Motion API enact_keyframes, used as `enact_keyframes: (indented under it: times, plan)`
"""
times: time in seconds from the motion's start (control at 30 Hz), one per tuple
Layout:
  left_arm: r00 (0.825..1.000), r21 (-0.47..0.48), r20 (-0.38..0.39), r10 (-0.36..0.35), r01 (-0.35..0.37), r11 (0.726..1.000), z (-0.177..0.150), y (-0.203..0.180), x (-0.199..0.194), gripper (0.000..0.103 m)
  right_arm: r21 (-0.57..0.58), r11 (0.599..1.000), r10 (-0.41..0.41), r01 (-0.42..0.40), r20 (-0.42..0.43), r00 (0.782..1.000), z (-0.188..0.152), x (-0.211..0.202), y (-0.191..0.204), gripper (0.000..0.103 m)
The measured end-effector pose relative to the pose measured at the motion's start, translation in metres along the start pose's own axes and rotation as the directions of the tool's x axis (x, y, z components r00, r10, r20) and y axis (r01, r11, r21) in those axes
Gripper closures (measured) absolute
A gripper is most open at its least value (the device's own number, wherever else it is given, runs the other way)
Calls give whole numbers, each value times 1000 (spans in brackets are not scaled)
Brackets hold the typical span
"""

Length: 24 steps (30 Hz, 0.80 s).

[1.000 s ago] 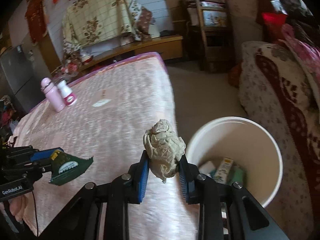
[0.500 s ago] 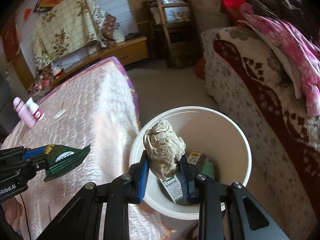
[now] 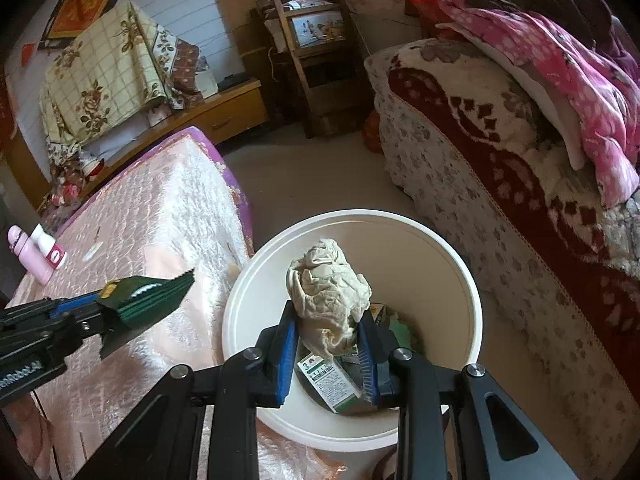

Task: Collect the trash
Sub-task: 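Carry the snack packet and beige cloth over the cream bucket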

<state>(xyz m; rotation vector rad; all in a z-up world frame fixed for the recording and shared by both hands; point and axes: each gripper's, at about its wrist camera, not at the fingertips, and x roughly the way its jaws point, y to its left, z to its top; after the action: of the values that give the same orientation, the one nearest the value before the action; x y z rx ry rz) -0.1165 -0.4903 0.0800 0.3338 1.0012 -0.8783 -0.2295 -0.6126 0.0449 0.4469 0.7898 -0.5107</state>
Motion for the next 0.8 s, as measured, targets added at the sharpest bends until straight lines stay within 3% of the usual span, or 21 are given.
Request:
enact_keyframes:
  times: [0.13, 0.8]
  plan:
    - [1000, 16, -7, 18, -18, 1000, 6, -5, 10, 80, -4, 999, -49, 49, 3, 999, 3, 4, -8, 73]
    - [997, 45, -52, 60, -58, 997, 9, -13, 59, 80, 111, 991, -78, 80, -29, 997, 10, 16, -39, 72]
